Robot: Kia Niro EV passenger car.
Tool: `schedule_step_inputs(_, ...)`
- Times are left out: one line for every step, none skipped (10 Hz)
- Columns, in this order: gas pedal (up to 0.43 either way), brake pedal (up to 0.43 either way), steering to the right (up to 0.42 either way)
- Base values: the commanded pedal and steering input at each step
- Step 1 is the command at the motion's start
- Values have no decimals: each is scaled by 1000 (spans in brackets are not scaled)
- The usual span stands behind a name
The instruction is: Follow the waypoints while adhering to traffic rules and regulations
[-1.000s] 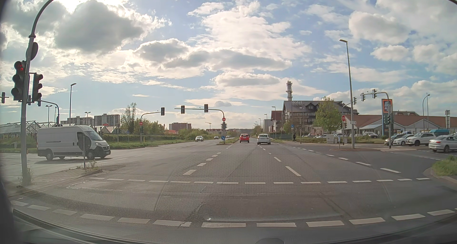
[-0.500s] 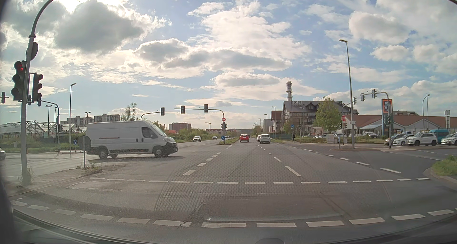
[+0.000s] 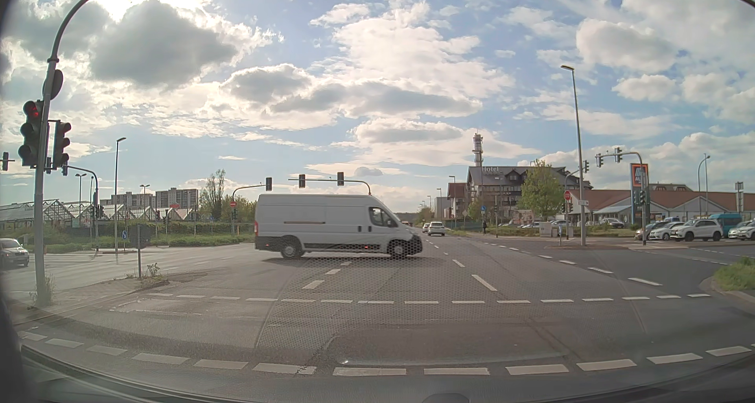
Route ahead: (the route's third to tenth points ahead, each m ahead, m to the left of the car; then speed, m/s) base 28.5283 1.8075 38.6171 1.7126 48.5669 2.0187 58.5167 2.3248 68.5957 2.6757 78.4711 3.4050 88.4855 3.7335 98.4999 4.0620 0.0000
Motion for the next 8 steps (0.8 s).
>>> schedule_step_inputs(0,274,-2)
schedule_step_inputs(0,274,-2)
schedule_step_inputs(0,274,-2)
schedule_step_inputs(0,274,-2)
schedule_step_inputs(0,274,-2)
schedule_step_inputs(0,274,-2)
schedule_step_inputs(0,274,-2)
schedule_step_inputs(0,274,-2)
